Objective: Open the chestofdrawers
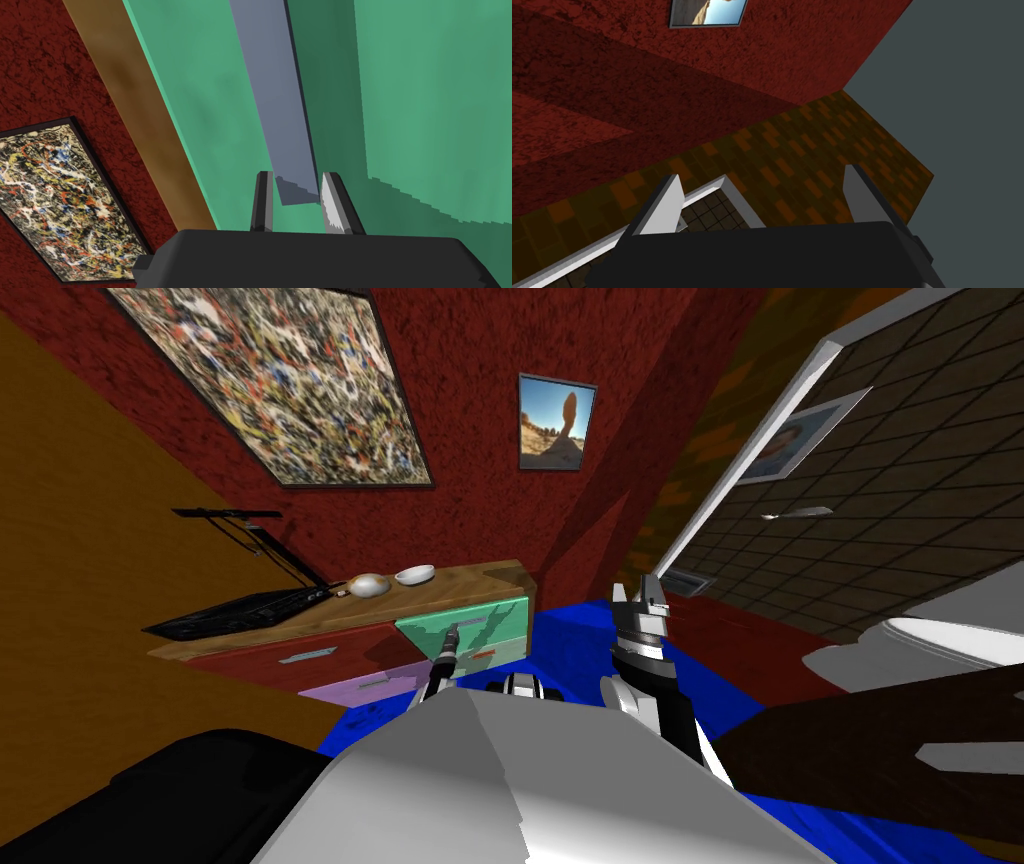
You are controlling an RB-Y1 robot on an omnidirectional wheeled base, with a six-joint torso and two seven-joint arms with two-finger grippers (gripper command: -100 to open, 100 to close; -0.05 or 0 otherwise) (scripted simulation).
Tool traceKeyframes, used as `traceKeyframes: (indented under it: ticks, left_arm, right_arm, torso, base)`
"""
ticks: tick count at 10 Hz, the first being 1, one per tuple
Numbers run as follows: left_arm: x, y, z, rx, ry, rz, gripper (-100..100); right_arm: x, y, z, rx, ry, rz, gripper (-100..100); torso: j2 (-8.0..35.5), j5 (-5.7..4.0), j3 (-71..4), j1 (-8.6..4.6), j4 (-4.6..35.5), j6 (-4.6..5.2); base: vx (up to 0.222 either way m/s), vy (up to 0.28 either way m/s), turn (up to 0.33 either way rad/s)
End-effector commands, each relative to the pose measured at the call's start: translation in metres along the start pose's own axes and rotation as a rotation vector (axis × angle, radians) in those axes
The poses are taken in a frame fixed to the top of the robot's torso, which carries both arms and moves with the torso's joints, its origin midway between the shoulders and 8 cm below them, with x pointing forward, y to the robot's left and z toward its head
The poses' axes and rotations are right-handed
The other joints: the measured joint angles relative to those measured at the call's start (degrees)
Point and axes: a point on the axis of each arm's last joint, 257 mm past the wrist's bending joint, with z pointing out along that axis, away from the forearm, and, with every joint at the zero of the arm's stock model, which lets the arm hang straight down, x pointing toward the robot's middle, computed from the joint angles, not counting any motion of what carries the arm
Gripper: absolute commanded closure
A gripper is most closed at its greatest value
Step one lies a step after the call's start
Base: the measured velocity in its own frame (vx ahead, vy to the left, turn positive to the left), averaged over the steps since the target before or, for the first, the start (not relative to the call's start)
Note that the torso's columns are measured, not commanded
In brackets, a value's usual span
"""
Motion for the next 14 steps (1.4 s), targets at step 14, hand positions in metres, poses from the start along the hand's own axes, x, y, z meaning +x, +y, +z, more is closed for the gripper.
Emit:
traceKeyframes:
  ticks: [14]
  left_arm:
    - [0.035, -0.012, -0.024, 0.014, 0.076, -0.003, 100]
  right_arm:
    - [0.000, 0.000, 0.000, 0.000, 0.000, 0.001, 0]
  torso:
    - [0.04, 0.01, 0.05, -0.42, -0.02, 0.27]
  base:
    - [-0.072, -0.016, 0.037]
